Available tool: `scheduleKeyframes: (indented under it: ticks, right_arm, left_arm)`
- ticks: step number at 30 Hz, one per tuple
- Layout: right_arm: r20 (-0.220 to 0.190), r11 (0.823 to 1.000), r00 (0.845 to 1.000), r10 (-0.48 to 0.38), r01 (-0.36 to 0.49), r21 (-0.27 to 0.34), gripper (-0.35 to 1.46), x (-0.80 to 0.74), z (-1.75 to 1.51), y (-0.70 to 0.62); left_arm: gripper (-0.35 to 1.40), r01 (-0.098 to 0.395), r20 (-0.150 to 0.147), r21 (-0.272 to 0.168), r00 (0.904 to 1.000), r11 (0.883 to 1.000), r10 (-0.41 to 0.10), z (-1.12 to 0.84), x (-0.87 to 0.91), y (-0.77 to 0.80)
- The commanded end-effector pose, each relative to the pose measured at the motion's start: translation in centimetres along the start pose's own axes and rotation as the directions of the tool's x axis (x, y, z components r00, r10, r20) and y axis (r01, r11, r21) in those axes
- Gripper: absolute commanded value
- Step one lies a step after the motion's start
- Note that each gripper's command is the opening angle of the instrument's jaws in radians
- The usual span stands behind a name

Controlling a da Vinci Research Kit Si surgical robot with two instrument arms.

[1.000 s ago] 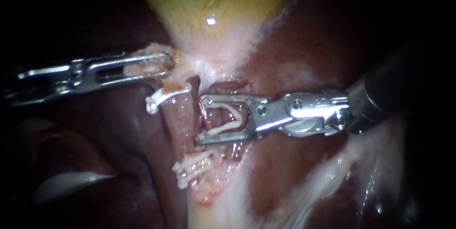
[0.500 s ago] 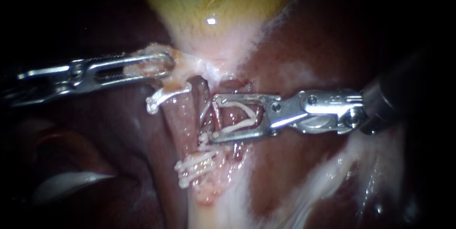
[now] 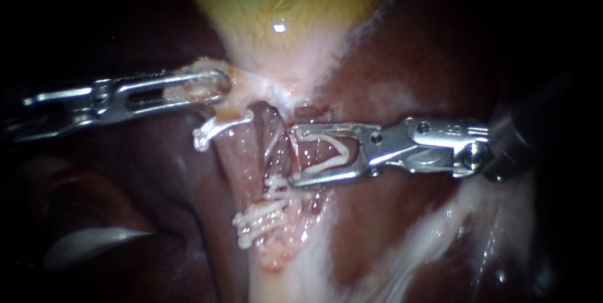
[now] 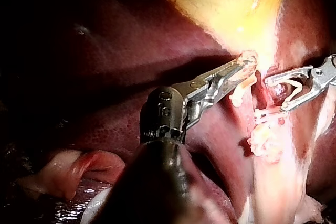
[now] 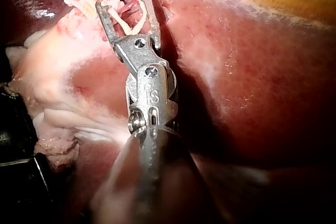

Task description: Clipping third clip right tube

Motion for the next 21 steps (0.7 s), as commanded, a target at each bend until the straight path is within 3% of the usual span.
scheduleKeyframes:
  ticks: [1, 21]
  right_arm:
    - [-0.003, 1.0, 1.0, -0.001, 0.001, 0.0, 0.49, 0.0, 0.0, 0.0]
    - [-0.016, 0.999, 0.999, 0.044, -0.044, 0.013, 0.49, 0.05, -0.22, -0.03]
  left_arm:
    - [-0.35, 0.0, 0.0, -0.001, 1.0, 1.0, 0.0, 0.0, 0.0, 0.0]
    - [-0.35, 0.0, 0.0, -0.001, 1.0, 1.0, 0.0, -0.01, 0.0, -0.01]
